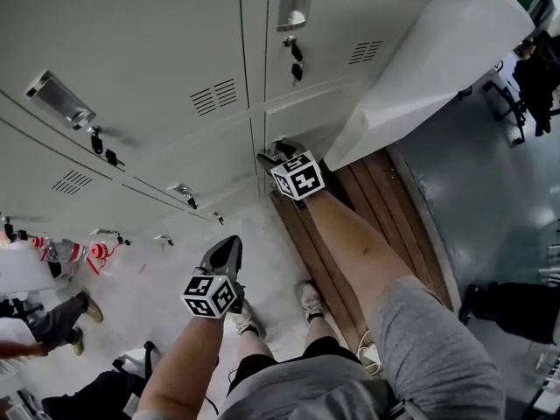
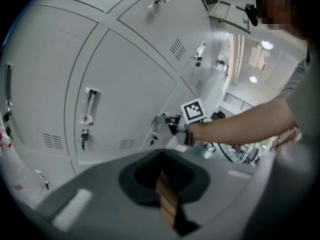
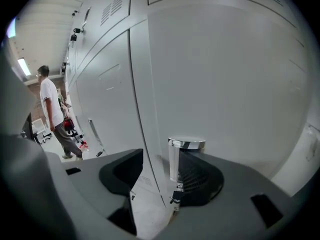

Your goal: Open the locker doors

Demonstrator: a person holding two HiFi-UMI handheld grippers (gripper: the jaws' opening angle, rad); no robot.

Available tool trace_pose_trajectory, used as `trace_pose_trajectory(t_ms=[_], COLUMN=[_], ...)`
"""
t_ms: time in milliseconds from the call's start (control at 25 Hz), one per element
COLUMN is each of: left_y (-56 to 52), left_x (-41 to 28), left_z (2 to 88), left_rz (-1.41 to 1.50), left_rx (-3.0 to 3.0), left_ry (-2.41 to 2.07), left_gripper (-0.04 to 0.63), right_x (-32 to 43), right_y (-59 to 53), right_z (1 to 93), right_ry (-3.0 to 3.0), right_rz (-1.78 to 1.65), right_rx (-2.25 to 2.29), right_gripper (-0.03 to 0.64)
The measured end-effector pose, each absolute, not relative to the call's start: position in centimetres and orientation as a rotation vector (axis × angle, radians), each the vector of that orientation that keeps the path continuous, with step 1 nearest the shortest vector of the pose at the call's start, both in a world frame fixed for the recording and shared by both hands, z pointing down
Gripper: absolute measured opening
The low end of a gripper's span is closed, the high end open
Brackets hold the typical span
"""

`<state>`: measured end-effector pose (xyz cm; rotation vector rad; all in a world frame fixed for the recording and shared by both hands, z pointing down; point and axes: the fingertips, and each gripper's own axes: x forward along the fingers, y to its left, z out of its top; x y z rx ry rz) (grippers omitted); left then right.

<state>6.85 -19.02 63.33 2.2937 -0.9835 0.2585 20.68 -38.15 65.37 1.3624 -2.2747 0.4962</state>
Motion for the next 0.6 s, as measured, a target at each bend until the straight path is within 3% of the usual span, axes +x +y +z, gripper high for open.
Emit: trace_pose_trajectory(t_ms=[280, 600], left_y=[-17.4, -16.1], left_x=[12.3, 17.2], left_z=[63.7, 63.1], left_rz=[0.314, 0.331], left_rx=[2.331, 2.359], left_ry=[-0.873, -0.789], left_gripper=[0.005, 0.005], right_x=[24.5, 39.8], right_y=[-28.6, -20.0], right_z=[65.4, 65.9], right_ry=[-2.372, -2.169], right_rz=[0.472, 0.559], right_rx=[1.325, 1.61], right_gripper=[0.204, 0.204])
